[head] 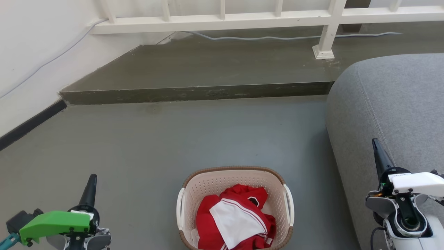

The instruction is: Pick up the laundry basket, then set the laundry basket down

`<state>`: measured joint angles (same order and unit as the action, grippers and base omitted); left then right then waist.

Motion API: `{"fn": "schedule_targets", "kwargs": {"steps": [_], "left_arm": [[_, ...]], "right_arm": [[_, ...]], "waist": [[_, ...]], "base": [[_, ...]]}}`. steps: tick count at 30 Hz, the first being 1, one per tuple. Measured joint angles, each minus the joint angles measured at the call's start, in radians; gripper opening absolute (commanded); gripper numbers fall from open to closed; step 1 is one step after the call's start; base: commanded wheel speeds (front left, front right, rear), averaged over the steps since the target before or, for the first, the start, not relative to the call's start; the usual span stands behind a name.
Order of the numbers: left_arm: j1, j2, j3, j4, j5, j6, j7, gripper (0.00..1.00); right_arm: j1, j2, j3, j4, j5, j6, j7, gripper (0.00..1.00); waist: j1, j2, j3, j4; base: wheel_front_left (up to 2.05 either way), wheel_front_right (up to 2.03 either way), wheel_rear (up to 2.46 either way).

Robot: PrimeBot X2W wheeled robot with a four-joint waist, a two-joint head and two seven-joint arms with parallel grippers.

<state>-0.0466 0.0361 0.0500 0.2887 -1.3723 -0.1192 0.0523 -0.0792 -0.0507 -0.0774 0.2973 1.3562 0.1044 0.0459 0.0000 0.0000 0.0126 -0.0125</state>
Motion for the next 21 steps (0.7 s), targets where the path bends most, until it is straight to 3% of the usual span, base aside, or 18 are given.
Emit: {"fn": "schedule_targets", "kwargs": {"steps": [21], "left_arm": [[-0.018,0.0,0.038,-0.007,-0.226,-0.001,0.062,0.0]], "right_arm": [[0.0,0.012,-0.059,-0.01,0.243,0.013,0.062,0.0]], "waist": [[0.0,0.0,-0.011,0.012]], "base": [[0.0,0.0,0.0]]}}
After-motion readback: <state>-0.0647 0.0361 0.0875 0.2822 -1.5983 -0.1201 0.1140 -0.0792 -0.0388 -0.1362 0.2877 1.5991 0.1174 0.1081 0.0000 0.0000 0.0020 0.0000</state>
